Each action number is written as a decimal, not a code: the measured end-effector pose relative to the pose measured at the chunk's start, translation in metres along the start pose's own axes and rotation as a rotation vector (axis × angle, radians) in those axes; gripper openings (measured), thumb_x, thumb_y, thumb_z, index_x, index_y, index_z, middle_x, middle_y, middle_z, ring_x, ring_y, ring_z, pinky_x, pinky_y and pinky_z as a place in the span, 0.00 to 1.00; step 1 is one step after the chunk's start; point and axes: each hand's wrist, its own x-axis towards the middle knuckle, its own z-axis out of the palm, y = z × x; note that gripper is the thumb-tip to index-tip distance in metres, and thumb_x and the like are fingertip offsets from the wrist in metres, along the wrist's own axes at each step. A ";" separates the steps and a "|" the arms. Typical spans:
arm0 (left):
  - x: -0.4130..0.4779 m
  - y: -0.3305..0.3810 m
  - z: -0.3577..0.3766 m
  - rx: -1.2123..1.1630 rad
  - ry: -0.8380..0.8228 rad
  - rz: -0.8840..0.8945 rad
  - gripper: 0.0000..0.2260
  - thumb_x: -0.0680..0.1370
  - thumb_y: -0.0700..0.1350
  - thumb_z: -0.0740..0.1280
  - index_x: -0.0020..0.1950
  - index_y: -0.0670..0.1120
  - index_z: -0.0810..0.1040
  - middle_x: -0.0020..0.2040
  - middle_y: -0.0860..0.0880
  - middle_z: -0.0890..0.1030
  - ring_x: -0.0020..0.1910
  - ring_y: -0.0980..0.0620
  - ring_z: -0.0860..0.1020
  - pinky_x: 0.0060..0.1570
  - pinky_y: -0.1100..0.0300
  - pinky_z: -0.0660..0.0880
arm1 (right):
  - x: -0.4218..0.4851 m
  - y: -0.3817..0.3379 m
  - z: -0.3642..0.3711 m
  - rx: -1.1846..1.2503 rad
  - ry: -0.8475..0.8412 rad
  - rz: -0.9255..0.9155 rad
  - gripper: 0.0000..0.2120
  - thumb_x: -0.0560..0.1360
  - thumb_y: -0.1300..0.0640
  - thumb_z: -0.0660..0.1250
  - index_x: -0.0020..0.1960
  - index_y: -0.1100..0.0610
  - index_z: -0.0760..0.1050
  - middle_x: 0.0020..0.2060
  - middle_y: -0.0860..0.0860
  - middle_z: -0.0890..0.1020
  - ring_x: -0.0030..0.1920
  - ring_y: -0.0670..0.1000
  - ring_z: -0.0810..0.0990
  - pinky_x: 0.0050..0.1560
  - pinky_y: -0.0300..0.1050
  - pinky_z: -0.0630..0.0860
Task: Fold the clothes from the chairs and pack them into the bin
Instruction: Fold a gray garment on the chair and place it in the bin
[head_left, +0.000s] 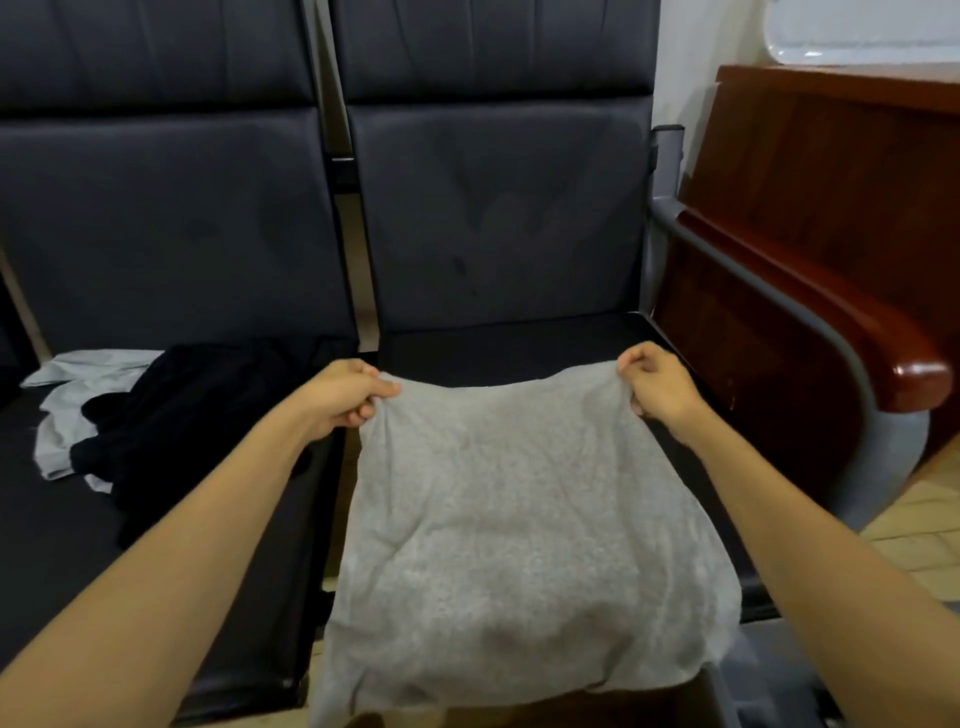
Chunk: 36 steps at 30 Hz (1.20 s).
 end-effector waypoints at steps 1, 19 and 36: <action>-0.005 0.014 -0.006 -0.003 -0.059 -0.007 0.06 0.76 0.40 0.70 0.43 0.45 0.74 0.31 0.49 0.70 0.23 0.58 0.64 0.20 0.67 0.60 | 0.001 -0.011 -0.007 0.061 -0.021 0.012 0.08 0.79 0.63 0.59 0.44 0.56 0.73 0.35 0.55 0.75 0.29 0.50 0.71 0.26 0.41 0.69; -0.003 -0.003 0.038 0.567 0.172 0.201 0.28 0.77 0.47 0.69 0.74 0.41 0.64 0.74 0.41 0.59 0.68 0.40 0.67 0.62 0.53 0.69 | -0.003 -0.023 0.004 -0.392 -0.242 -0.009 0.23 0.77 0.55 0.66 0.70 0.58 0.67 0.70 0.57 0.68 0.65 0.57 0.71 0.55 0.44 0.71; -0.048 -0.080 0.045 0.525 0.253 0.035 0.04 0.76 0.42 0.67 0.41 0.47 0.76 0.44 0.45 0.81 0.42 0.46 0.79 0.41 0.54 0.77 | -0.054 0.023 0.021 -0.761 -0.157 0.176 0.08 0.74 0.56 0.68 0.51 0.58 0.76 0.51 0.56 0.78 0.50 0.57 0.78 0.44 0.47 0.75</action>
